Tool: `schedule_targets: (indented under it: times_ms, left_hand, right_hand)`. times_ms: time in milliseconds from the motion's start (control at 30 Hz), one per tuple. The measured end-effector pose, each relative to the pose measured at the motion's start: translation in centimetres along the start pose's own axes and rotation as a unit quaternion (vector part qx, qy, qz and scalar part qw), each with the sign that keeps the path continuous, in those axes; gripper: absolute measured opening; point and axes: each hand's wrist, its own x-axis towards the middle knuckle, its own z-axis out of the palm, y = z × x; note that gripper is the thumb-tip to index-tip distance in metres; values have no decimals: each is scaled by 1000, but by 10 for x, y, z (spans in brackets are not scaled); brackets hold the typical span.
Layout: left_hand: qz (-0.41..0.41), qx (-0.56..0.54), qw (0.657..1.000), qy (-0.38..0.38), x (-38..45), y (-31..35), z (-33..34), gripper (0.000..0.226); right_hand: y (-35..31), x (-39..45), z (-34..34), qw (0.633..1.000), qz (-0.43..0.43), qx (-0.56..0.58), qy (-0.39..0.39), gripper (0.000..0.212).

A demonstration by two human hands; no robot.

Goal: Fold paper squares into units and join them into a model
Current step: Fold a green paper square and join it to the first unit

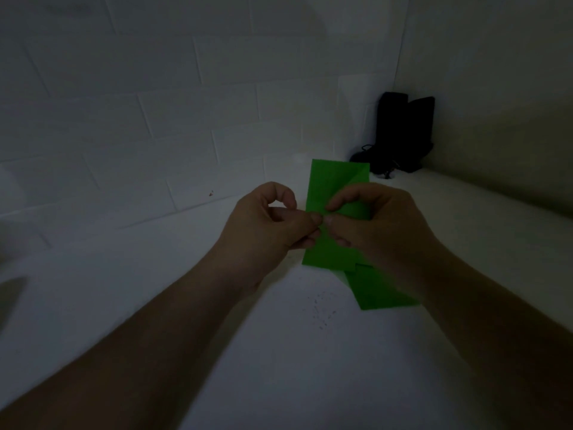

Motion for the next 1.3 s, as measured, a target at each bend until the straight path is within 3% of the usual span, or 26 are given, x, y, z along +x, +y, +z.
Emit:
schedule_targets:
  times_ms: [133,267,433,567,767,967,1133,1300]
  left_hand:
    - [22,24,999,4,0,-2,-1,24]
    - [72,54,996,-12,-3,-2,-1,14]
    - [111,93,989,-15,-5,-1,0,29]
    - [92,83,992,-15,-6,1,0,35]
    - [96,19,995,-27,-5,1,1,27]
    - [145,43,988,-32,-7,1,2,35]
    - [100,35,994,-9,-4,0,0,39]
    - [67,0,998,-7,-3,1,-1,40]
  right_hand:
    - [-3,-2,1,997,-29,-71,22,20]
    - [-4,-2,2,998,-21,-56,32,28]
    - [-5,0,0,999,6,-23,33,29]
    - [-5,2,1,999,32,36,18,22]
    - [-7,1,4,991,43,123,18,18]
    - [-9,0,4,986,50,157,16,15]
    - [-10,-2,4,986,42,164,12,18]
    - [-10,-5,8,996,31,79,12,20]
